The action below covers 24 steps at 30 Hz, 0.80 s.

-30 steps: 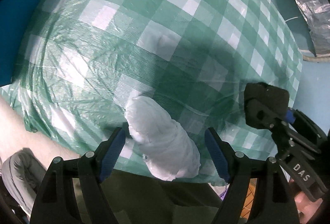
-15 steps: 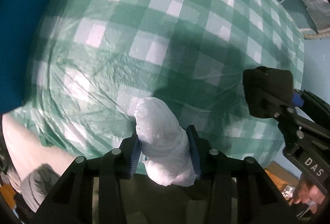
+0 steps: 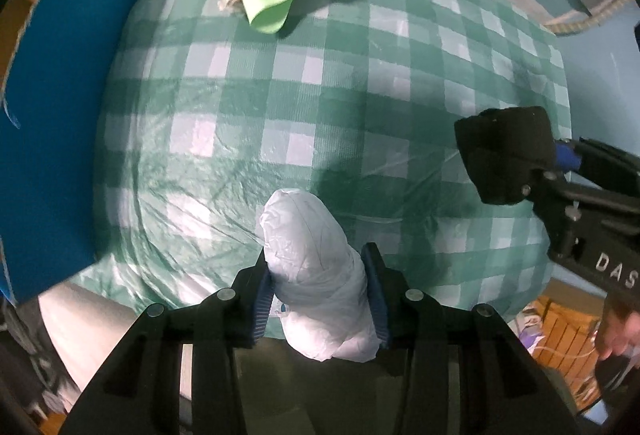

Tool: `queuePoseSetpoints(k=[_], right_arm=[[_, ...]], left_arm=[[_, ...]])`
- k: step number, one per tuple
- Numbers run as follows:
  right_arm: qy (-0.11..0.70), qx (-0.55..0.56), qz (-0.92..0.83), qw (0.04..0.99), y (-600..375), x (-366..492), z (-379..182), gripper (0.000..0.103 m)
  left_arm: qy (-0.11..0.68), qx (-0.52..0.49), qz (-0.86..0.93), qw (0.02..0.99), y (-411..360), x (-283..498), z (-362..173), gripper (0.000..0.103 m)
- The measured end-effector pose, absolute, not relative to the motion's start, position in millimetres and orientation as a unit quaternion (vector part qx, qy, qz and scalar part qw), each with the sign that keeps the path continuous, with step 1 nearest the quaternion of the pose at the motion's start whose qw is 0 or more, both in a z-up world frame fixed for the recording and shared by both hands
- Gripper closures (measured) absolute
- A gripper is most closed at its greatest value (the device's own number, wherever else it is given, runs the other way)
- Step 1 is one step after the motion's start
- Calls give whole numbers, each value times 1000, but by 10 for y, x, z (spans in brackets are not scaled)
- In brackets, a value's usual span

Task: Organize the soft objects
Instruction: 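Carry the beanie in the right tool and bag in the left tool over the box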

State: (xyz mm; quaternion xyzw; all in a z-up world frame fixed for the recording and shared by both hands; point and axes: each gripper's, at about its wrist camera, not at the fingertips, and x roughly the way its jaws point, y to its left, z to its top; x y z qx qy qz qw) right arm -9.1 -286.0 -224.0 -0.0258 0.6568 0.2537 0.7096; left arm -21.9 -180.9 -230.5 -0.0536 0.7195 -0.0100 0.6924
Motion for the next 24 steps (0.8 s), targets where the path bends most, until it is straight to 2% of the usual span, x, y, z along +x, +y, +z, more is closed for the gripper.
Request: queuePoseSetpoints(k=[10, 24], right_arm=[[649, -18, 251, 718, -2835, -72, -2041, 61], [628, -18, 257, 734, -2645, -16, -1636, 61]], left_arm=[[692, -25, -35, 721, -1654, -171, -1860, 61], [663, 1, -53, 747, -1561, -264, -1618, 61]])
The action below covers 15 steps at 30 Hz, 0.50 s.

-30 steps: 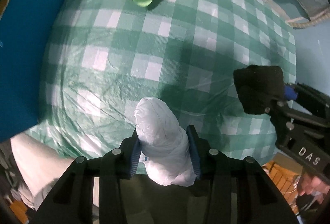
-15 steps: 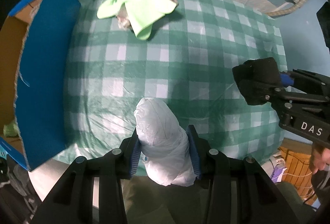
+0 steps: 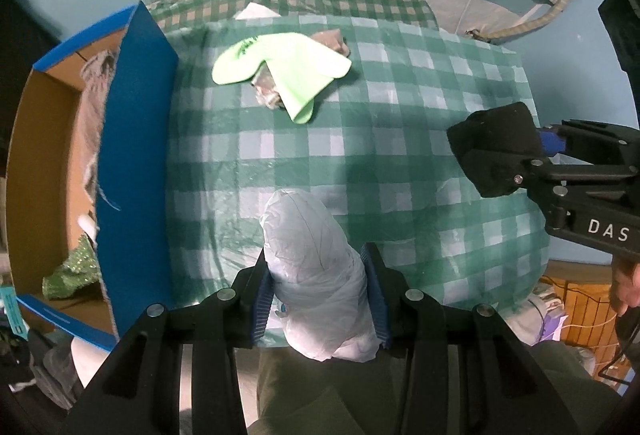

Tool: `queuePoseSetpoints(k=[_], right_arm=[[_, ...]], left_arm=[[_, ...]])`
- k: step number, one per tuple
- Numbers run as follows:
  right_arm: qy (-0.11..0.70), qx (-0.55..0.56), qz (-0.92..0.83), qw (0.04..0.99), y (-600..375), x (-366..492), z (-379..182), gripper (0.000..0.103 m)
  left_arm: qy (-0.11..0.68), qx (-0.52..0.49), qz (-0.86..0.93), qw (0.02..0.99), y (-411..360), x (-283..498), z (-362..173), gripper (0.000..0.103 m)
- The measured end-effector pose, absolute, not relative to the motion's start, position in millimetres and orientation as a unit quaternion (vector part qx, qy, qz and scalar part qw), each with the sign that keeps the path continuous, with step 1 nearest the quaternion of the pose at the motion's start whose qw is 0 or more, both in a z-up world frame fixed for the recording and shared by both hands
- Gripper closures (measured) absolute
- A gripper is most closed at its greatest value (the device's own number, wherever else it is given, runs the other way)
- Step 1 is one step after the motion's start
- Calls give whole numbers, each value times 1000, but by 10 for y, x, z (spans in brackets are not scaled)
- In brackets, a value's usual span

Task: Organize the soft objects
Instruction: 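Carry the beanie in the right tool and bag in the left tool over the box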

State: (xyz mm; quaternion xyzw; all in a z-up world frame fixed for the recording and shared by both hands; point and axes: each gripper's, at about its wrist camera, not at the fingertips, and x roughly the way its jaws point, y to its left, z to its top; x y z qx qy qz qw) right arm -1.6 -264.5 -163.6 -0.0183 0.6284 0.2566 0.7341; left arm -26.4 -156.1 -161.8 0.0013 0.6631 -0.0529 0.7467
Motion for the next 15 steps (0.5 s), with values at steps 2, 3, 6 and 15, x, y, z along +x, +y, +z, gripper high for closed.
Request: queuePoseSetpoints(k=[2, 3, 6, 15], right_arm=[[627, -20, 256, 735, -2601, -9, -1600, 61], [627, -20, 256, 735, -2579, -6, -1584, 61], [625, -21, 258, 737, -2501, -1, -1531, 61], [616, -20, 269, 740, -2193, 30, -1327, 61]], left_arm=[[661, -1, -53, 749, -1507, -257, -1573, 61], [660, -1, -53, 749, -1475, -255, -1551, 61], [657, 0, -52, 752, -1390, -248, -1504, 61], [654, -6, -42, 755, -1036, -254, -1400, 61]])
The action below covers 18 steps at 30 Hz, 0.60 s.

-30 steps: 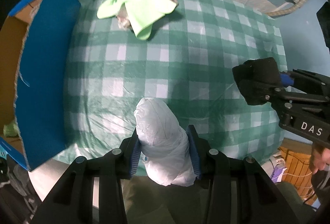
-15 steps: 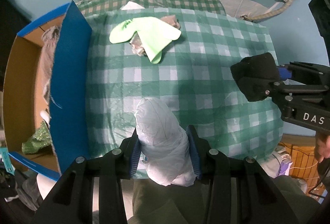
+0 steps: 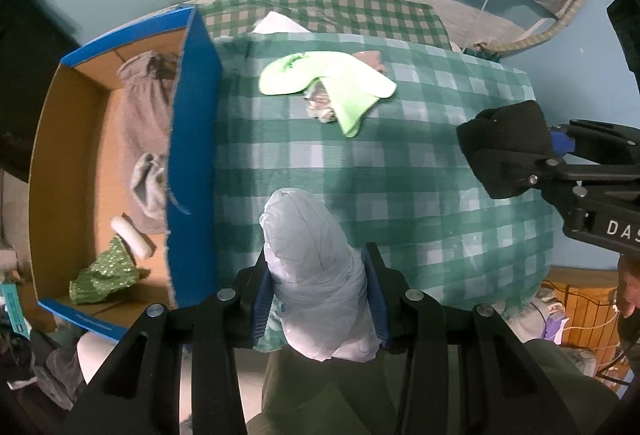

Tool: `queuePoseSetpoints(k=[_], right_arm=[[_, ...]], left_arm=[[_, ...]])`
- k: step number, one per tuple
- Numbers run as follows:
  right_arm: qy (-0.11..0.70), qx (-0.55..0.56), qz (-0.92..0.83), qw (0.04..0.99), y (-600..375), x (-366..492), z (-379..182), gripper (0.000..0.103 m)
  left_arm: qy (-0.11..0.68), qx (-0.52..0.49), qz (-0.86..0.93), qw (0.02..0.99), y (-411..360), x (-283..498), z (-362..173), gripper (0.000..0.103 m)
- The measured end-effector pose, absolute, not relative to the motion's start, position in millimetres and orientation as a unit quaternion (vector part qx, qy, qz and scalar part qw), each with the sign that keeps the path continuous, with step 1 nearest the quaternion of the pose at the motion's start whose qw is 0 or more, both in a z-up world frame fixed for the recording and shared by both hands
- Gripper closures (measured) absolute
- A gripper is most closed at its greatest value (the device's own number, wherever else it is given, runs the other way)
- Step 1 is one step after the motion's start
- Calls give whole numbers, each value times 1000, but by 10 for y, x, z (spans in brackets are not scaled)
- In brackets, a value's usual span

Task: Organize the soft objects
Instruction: 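Carry the beanie in the right tool and bag in the left tool over the box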

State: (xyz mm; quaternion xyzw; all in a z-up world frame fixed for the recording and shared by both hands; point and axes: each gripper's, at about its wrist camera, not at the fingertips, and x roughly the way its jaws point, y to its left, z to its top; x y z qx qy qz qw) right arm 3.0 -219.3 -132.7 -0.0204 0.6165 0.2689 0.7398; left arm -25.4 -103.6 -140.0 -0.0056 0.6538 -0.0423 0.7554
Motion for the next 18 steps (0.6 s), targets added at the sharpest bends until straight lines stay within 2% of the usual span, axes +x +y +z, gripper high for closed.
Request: queuePoseSetpoints(k=[18], right_arm=[[607, -30, 298, 736, -1436, 116, -1122, 61]], left_arm=[[644, -35, -17, 764, -207, -283, -1154, 61]])
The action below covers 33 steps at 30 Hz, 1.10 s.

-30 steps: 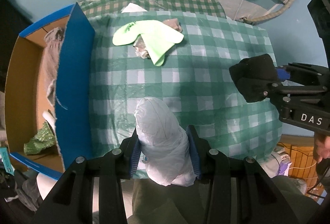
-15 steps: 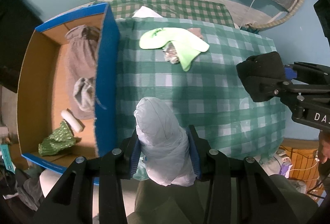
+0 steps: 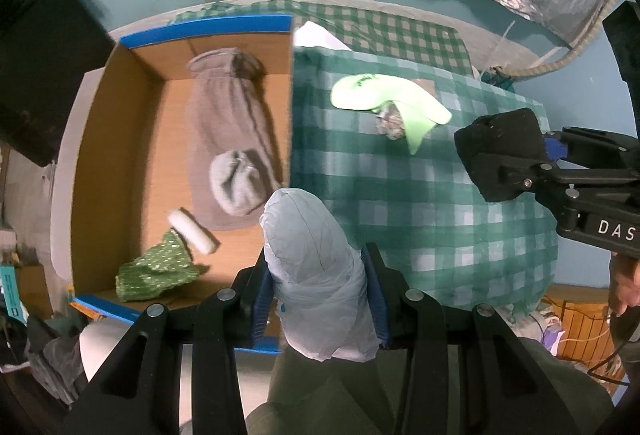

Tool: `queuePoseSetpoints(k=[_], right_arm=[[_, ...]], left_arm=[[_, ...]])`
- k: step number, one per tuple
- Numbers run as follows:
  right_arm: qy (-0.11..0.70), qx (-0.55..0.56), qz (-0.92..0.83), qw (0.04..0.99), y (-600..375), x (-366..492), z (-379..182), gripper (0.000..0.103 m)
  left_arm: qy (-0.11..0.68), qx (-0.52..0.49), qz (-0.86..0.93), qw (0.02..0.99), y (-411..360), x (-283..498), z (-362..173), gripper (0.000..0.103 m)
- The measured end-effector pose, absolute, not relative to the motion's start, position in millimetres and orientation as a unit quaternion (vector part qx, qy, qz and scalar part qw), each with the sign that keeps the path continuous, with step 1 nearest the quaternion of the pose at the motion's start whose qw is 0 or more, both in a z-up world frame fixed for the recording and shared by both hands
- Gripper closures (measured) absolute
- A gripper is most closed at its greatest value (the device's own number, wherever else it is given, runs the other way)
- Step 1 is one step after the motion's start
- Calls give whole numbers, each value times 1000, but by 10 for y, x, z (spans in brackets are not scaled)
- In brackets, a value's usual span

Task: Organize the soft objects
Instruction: 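Carry the beanie in the right tool and bag in the left tool over the box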

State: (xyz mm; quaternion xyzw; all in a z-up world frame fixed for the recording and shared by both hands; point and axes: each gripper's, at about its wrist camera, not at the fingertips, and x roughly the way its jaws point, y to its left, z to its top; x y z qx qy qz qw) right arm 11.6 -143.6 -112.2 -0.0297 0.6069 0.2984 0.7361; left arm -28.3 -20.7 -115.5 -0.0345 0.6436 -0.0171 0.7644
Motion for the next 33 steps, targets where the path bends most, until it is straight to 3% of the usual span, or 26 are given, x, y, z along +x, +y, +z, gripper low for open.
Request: queuePoseSetpoints(k=[33], right_arm=[[600, -86, 367, 705, 327, 392, -1057, 61]], left_arm=[[638, -107, 40, 762, 1228, -140, -1257, 61]])
